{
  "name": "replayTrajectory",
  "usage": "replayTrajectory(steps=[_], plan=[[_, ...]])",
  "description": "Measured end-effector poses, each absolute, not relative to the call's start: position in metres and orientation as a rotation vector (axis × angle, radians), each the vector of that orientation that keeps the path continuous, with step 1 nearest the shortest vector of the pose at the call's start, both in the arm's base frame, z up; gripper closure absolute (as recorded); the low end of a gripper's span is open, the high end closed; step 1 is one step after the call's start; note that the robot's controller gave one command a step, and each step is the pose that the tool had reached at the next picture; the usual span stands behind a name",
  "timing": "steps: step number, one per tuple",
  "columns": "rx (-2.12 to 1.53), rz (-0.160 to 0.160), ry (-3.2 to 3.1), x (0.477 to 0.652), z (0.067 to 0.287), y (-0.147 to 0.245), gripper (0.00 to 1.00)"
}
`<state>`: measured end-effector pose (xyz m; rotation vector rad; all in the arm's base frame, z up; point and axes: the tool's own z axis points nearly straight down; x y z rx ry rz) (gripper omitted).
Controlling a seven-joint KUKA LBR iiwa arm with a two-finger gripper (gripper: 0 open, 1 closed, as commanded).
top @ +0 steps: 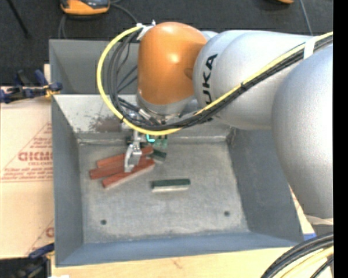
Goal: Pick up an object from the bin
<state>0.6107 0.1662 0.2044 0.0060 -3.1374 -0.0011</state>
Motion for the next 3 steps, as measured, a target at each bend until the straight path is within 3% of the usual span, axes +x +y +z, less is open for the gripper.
replayTrajectory(steps=[1,2,3], plan=[[0.001,-0.003,-3.145,0.612,0.209,0.166,0.00],[-0.023,-0.005,-3.151,0.612,0.155,0.160,0.00],[-0.030,-0.005,-3.148,0.587,0.086,0.159,0.00]])
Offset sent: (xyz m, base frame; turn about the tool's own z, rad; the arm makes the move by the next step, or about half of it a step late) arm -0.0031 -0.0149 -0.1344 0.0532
